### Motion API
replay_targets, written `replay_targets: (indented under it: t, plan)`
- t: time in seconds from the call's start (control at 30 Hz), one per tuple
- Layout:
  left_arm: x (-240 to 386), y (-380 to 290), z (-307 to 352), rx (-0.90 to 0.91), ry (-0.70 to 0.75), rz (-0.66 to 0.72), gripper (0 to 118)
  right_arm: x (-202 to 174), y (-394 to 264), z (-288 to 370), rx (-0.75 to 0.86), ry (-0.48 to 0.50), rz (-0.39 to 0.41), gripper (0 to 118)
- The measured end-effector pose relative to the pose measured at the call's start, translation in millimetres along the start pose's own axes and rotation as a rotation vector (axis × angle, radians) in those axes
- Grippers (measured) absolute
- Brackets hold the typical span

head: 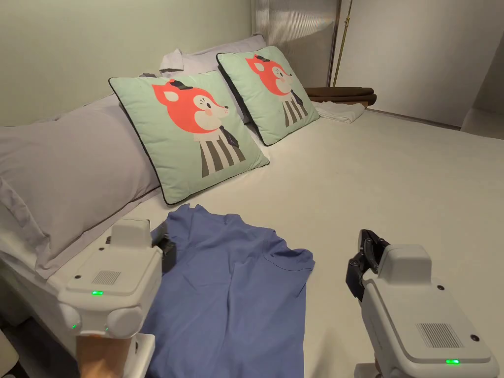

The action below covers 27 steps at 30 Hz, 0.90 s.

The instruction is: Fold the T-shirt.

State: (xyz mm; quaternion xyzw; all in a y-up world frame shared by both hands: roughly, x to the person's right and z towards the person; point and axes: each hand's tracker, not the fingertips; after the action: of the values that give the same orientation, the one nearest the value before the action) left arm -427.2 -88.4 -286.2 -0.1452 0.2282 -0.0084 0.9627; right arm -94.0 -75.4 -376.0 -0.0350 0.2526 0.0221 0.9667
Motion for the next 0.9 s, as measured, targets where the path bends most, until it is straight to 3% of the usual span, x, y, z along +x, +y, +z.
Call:
replay_targets:
  t: [0.03,0.07,0.1,0.13,0.37,0.4,0.43,0.5,0.53,0.57,0.6,0.63,0.83,0.9]
  plan:
    - [5.9,0.1,-10.8,-0.057,-0.029,0.012,68,4.1,0.2,0.2,-0.001,-0.008,-0.002,0]
    - [14.9,0.0,-21.5,-0.13,-0.054,0.023,87,8.7,0.5,0.7,-0.002,-0.018,-0.005,0]
    - [21.7,-1.6,-31.1,-0.188,-0.074,0.033,100,13.5,0.5,2.1,-0.003,-0.027,-0.009,0]
    - [29.9,-4.9,-41.8,-0.234,-0.094,0.05,106,18.5,0.2,3.0,-0.004,-0.037,-0.011,0]
    - [85.4,-45.5,-93.7,-0.493,-0.151,0.057,103,51.7,-6.8,8.2,-0.029,-0.106,-0.007,0]
    - [89.9,-51.6,-97.1,-0.518,-0.149,0.063,99,55.9,-7.9,9.2,-0.035,-0.116,-0.007,0]
    - [94.9,-58.3,-99.0,-0.549,-0.151,0.059,87,60.6,-9.1,10.5,-0.04,-0.125,-0.006,0]
    - [103.2,-70.0,-99.1,-0.6,-0.168,0.045,52,69.1,-10.5,14.0,-0.047,-0.138,-0.006,0]
    - [106.7,-74.7,-97.6,-0.612,-0.187,0.042,49,73.2,-10.9,16.0,-0.049,-0.144,-0.006,0]
    - [109.6,-76.9,-91.8,-0.581,-0.184,0.045,36,76.9,-10.9,18.2,-0.05,-0.15,-0.005,0]
    - [110.4,-77.1,-90.7,-0.512,-0.16,0.033,9,80.0,-10.7,20.4,-0.05,-0.156,-0.005,0]
    - [111.8,-76.6,-89.1,-0.511,-0.201,0.04,1,83.8,-10.5,22.9,-0.049,-0.163,-0.008,0]
    - [105.0,-41.1,-56.3,-0.414,-0.31,0.181,1,101.2,-3.9,44.8,-0.023,-0.189,-0.011,0]
    - [109.9,-14.4,-40.7,-0.335,-0.355,0.142,1,106.8,-0.9,51.0,-0.013,-0.201,-0.016,0]
